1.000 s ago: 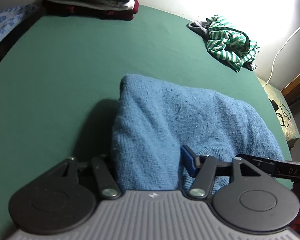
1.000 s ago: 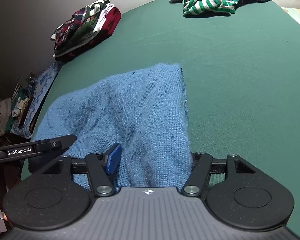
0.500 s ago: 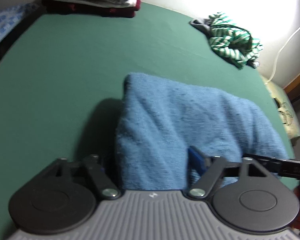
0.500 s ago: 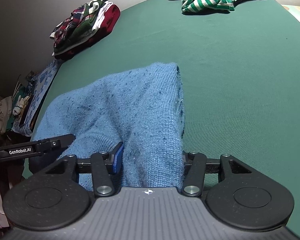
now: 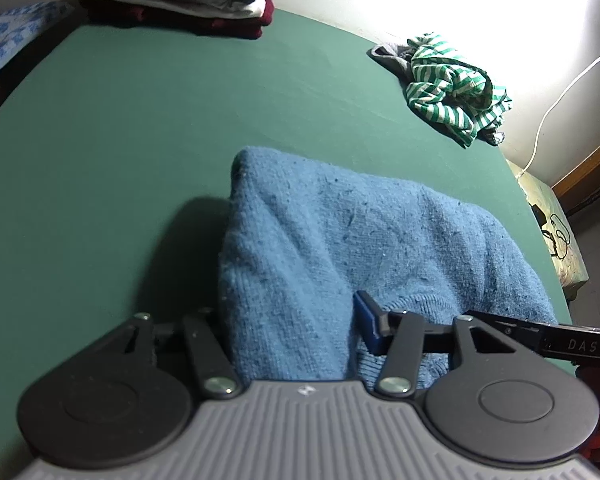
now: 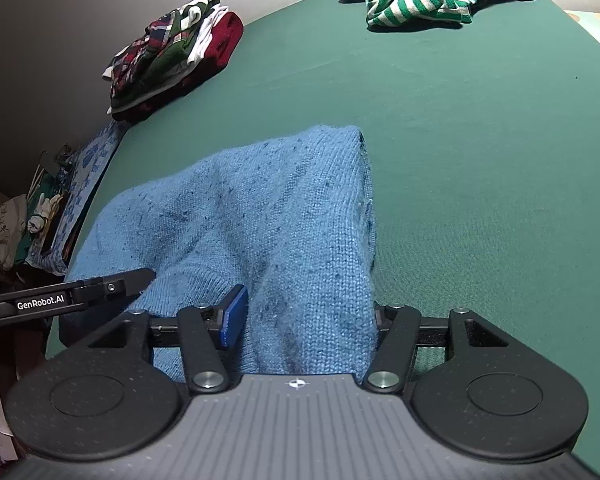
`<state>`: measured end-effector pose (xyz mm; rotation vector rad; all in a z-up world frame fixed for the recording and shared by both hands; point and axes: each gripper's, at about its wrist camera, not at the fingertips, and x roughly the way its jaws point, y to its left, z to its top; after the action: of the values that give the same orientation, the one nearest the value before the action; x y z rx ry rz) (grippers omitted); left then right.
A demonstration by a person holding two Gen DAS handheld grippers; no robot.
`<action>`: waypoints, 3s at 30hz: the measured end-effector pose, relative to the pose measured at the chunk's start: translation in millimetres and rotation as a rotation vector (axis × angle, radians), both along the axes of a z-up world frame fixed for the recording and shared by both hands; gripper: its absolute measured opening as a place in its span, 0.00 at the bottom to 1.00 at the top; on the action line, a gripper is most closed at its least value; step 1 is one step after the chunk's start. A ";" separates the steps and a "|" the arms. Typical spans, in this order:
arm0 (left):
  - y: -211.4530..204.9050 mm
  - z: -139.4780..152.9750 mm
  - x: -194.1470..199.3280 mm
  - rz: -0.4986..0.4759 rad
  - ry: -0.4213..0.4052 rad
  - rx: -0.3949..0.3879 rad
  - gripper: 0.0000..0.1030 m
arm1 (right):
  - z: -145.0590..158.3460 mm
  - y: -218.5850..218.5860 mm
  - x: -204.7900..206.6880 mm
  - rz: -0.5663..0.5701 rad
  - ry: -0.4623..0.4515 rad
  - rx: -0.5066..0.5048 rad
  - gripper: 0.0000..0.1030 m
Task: Fold clothes
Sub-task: 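Lift the folded blue sweater with both grippers off the bed, then carry the held sweater with both grippers toward the clothes stack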
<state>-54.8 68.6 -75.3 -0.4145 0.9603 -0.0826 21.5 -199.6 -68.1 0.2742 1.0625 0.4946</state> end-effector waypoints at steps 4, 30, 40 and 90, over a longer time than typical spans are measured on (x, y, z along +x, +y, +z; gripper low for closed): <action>2.1 0.7 -1.3 0.002 -0.012 -0.026 0.45 | 1.2 0.5 0.2 0.011 -0.004 -0.009 0.46; 9.2 7.0 -3.7 0.029 -0.056 -0.096 0.34 | 6.8 0.3 -2.4 0.032 -0.033 0.020 0.38; -1.9 28.6 -8.2 0.034 -0.111 -0.027 0.33 | 15.0 -3.2 -7.4 0.025 -0.071 0.079 0.37; 129.9 105.8 81.6 -0.114 -0.139 0.217 0.34 | 83.3 141.1 26.4 -0.112 -0.188 0.132 0.37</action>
<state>26.8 198.5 30.5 -0.1518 0.8453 -0.1077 47.9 -58.5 15.2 0.3945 0.8283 0.4804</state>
